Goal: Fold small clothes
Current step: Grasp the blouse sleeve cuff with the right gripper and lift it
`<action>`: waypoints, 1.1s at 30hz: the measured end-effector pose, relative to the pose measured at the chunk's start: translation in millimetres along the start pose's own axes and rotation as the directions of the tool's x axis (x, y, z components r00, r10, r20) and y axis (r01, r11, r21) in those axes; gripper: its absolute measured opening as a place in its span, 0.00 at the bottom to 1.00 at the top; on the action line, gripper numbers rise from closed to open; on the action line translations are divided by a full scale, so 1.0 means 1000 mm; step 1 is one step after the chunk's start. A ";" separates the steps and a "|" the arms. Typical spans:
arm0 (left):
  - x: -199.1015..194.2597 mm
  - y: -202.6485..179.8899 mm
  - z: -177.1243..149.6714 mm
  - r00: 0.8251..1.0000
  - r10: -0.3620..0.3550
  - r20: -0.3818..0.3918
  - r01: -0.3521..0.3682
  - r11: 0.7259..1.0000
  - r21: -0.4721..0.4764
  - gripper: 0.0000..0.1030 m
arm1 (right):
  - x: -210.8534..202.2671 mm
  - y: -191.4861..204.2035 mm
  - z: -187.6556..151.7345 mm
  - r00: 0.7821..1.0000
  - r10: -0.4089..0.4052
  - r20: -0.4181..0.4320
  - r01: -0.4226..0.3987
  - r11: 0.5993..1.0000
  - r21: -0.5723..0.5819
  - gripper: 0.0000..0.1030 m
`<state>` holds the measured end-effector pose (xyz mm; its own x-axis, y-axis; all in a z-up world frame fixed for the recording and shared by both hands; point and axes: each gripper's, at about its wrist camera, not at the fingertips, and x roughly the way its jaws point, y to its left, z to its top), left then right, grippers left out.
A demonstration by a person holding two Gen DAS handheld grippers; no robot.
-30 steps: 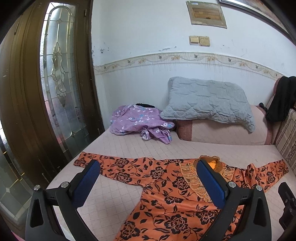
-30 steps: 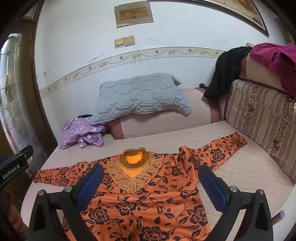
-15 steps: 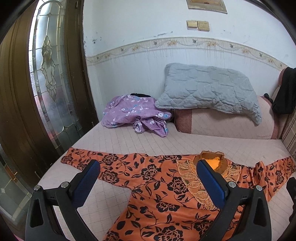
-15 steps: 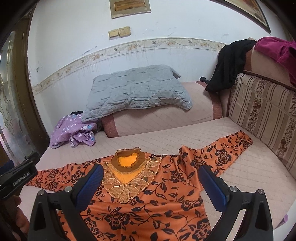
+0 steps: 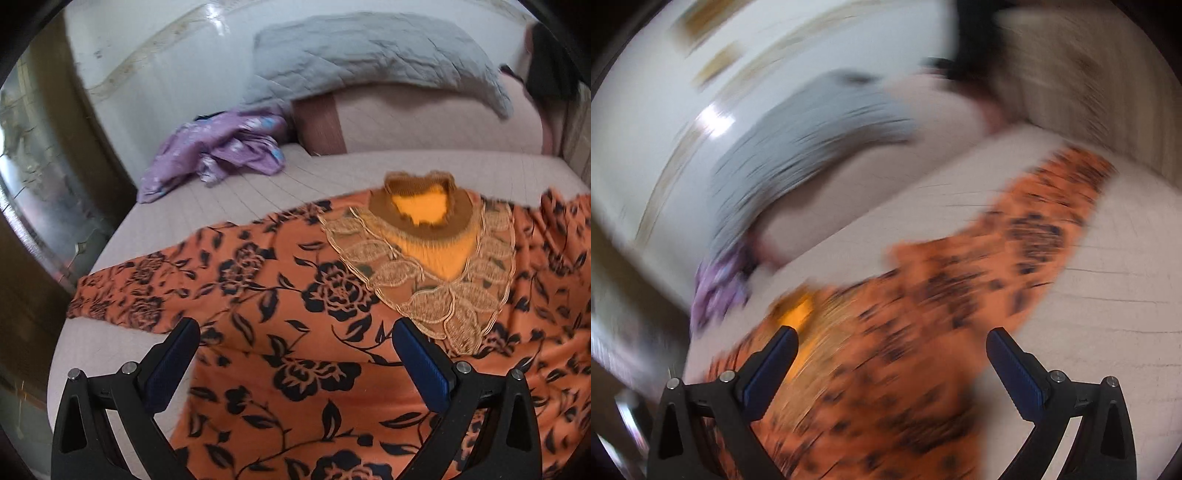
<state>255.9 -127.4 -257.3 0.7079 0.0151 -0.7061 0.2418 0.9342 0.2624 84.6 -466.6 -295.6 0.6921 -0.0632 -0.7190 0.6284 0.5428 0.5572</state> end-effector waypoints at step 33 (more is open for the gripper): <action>0.014 0.054 0.018 0.999 0.047 0.007 -0.046 0.991 -0.128 1.00 | 0.016 -0.023 0.106 0.981 0.093 0.173 -0.103 0.994 0.047 0.06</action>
<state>290.4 -83.1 -240.9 0.7229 0.0570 -0.6886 0.1218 0.9705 0.2081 118.4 -568.7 -276.1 0.7984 -0.1561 -0.5815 0.5702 0.5060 0.6471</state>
